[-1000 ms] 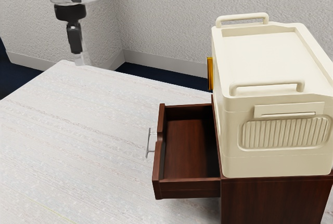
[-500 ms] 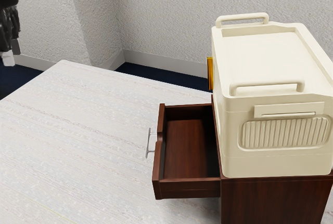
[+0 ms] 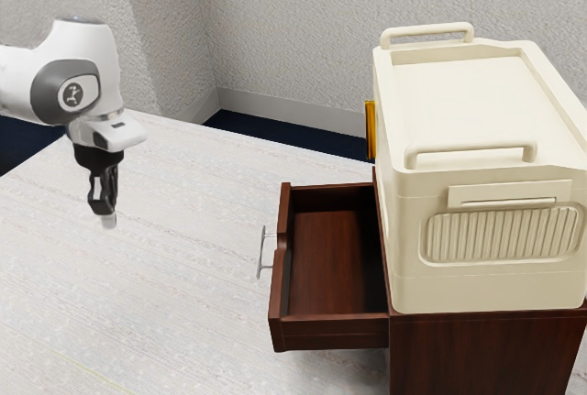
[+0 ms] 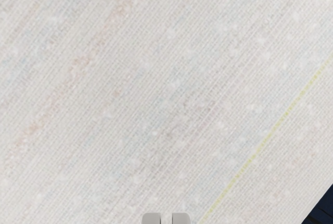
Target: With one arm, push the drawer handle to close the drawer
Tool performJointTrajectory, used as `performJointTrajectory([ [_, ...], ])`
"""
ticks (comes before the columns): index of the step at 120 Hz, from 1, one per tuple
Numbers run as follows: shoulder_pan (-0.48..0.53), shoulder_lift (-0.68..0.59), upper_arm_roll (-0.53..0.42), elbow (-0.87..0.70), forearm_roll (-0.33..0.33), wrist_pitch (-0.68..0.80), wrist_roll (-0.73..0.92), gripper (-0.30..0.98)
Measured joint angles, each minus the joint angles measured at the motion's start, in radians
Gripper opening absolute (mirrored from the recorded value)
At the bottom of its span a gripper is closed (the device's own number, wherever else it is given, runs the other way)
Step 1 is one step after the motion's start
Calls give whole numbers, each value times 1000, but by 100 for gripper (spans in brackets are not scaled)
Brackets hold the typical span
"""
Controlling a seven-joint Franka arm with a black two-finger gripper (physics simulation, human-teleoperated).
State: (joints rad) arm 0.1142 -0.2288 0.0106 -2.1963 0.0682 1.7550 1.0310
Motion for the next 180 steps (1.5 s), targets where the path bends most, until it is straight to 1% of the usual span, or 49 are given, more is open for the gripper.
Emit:
performJointTrajectory([
  [11, -11, 33, -6, 5, -12, 82, 10, -9],
  [24, -20, 45, -35, -1, -42, 146, 20, -9],
  [45, -21, 45, -113, -40, -93, 198, 26, -10],
  [65, -23, 110, -181, -20, -131, 236, 17, -10],
  [76, -22, 147, -195, 10, -137, 252, 7, -10],
  [89, -9, 195, -244, 40, -142, 271, -3, -10],
  [115, -52, 238, -291, 76, -148, 298, -21, -10],
  [132, -84, 267, -304, 109, -148, 308, -33, -10],
  [141, -73, 282, -309, 126, -146, 311, -40, -10],
  [160, -9, 319, -331, 166, -143, 314, -54, -10],
  [180, -19, 330, -369, 186, -143, 317, -70, -10],
])
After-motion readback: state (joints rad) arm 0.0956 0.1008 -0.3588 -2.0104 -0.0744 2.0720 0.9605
